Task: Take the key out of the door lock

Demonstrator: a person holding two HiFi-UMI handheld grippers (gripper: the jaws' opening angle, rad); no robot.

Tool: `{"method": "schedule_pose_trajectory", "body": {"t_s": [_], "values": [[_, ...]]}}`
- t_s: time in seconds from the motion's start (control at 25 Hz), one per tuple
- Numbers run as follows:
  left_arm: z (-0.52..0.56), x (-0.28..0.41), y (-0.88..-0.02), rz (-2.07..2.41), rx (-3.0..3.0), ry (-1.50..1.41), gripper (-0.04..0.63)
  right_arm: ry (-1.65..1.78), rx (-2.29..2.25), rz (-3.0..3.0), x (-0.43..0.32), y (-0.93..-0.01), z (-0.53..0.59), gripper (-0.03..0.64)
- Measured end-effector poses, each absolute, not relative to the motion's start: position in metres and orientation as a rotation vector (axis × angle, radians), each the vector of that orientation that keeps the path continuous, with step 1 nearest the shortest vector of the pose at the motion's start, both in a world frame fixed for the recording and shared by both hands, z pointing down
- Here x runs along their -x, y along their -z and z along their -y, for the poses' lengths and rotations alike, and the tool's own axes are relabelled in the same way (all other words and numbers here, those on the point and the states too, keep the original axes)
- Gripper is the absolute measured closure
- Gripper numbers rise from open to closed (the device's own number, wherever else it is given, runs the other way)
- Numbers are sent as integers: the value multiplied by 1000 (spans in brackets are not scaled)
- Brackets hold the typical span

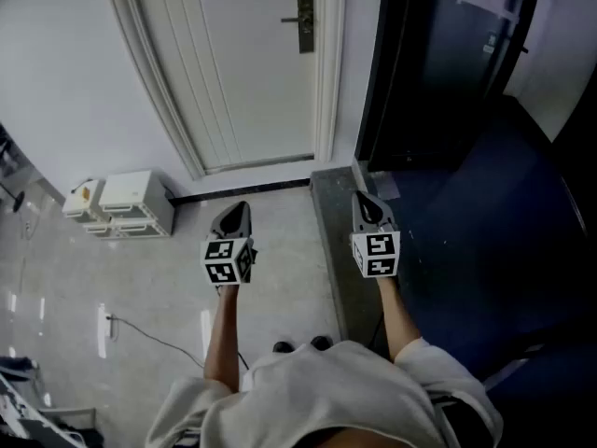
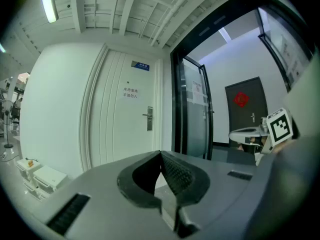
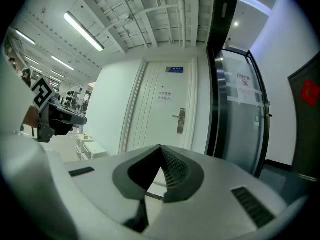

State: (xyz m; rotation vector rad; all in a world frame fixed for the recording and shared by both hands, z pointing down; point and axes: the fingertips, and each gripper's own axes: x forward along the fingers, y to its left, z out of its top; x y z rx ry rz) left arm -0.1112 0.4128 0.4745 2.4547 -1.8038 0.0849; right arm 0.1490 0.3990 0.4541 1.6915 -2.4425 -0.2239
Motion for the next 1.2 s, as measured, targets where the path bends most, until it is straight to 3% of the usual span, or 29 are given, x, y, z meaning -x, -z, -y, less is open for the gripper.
{"method": "schedule_pose_trajectory", "body": {"t_s": [1.2], "values": [[-384,61,-488,1824,-2422,-128,577,214,-1629,2488,-185,-466,-362,594]]}}
